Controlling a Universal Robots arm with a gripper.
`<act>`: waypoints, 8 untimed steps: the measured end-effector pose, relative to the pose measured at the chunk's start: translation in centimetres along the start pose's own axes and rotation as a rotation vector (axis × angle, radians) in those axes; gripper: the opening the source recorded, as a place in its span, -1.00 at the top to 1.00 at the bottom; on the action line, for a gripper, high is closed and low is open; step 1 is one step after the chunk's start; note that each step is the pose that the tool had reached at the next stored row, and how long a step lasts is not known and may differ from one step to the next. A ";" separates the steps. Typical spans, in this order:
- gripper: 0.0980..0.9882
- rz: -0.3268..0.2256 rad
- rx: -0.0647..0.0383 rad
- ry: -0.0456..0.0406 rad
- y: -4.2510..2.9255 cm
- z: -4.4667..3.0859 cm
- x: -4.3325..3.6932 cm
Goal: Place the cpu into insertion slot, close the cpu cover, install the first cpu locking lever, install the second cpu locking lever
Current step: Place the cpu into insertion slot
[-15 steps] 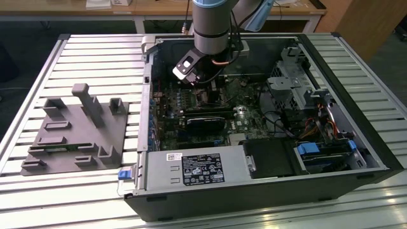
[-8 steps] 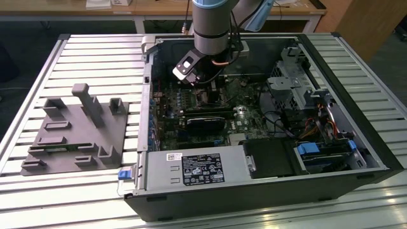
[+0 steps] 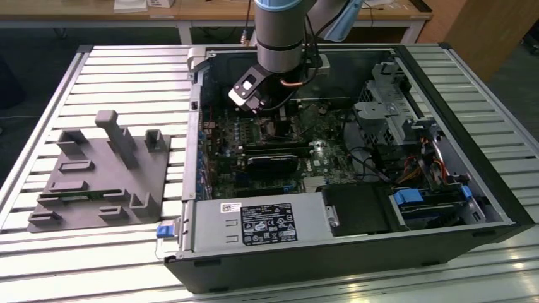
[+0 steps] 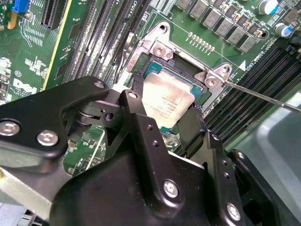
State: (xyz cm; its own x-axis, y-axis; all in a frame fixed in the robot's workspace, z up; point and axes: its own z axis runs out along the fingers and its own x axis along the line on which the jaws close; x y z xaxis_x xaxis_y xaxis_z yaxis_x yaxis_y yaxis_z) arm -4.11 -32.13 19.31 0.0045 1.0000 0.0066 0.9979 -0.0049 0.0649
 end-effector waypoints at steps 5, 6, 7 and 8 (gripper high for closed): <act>0.01 0.000 0.000 -0.0001 0.00 0.00 0.00; 0.01 0.000 0.000 0.0000 0.00 0.00 0.00; 0.01 0.000 0.000 0.0000 0.00 0.00 0.00; -0.01 0.001 0.000 0.0000 0.00 0.00 0.00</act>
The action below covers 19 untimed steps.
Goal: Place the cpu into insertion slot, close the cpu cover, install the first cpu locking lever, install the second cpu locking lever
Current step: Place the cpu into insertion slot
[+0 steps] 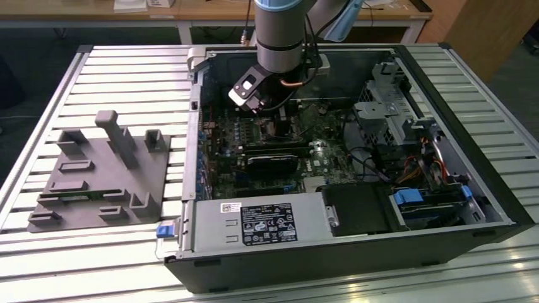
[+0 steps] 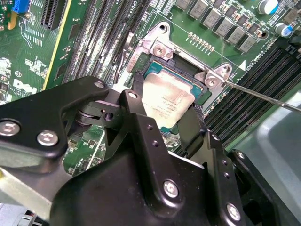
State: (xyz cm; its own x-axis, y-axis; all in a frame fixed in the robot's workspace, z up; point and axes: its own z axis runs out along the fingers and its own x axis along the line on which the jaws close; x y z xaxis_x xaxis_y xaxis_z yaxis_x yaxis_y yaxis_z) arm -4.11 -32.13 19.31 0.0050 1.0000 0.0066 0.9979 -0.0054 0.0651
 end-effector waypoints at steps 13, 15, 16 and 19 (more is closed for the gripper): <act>-0.15 0.001 0.000 0.0012 0.07 -1.08 0.01; -0.15 0.001 0.000 0.0012 0.09 -1.39 0.01; -0.15 0.001 0.000 0.0014 0.09 -1.40 0.01; -0.15 0.001 0.000 0.0016 0.09 -1.40 0.01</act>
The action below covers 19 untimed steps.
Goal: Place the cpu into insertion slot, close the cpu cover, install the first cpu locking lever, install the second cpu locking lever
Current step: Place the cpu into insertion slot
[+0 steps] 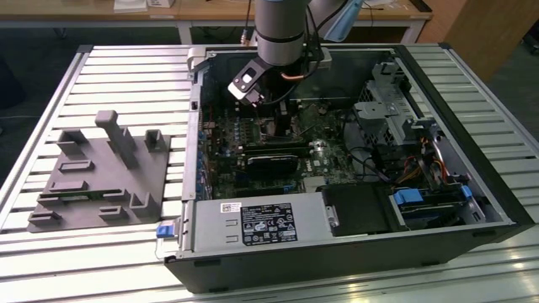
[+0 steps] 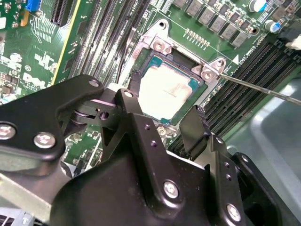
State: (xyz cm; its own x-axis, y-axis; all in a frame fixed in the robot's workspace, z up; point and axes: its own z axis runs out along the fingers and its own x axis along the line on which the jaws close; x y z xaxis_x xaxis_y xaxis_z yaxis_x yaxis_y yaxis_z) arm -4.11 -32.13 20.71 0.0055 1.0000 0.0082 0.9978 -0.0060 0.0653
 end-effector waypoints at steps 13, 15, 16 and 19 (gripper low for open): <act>0.55 0.000 0.000 -0.0002 0.00 -0.06 0.00; 0.81 0.000 0.000 -0.0001 0.00 -0.06 0.00; 0.81 0.000 0.000 -0.0001 0.00 -0.07 0.00; 0.98 0.000 0.000 -0.0001 0.00 -0.08 0.00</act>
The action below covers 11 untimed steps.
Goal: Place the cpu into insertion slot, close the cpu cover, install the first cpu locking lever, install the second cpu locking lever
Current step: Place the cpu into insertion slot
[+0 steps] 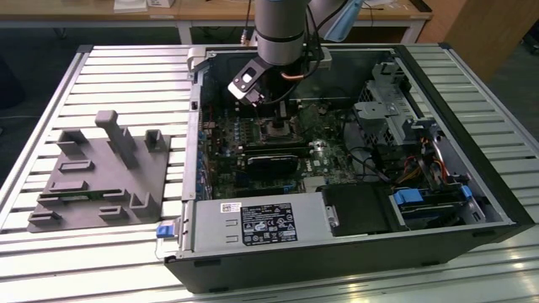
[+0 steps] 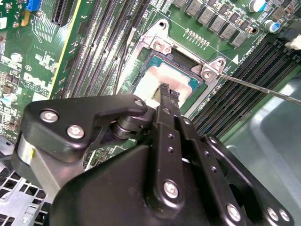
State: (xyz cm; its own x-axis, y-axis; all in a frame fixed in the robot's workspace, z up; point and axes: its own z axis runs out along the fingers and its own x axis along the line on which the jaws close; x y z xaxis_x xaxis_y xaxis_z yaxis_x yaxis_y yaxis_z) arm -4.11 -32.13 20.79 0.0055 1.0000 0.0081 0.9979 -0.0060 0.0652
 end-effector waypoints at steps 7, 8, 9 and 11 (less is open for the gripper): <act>0.98 0.000 0.000 -0.0001 0.12 -0.01 0.00; 0.98 0.000 0.000 0.0000 0.15 0.00 0.00; 0.98 0.000 0.000 -0.0001 0.17 0.01 0.00; 0.98 0.009 0.000 -0.0005 0.19 0.08 0.00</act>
State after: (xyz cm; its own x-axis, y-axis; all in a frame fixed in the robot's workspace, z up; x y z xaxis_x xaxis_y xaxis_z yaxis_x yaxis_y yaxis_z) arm -3.92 -32.13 20.72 0.0144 0.9999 0.0082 0.9978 -0.0149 0.0653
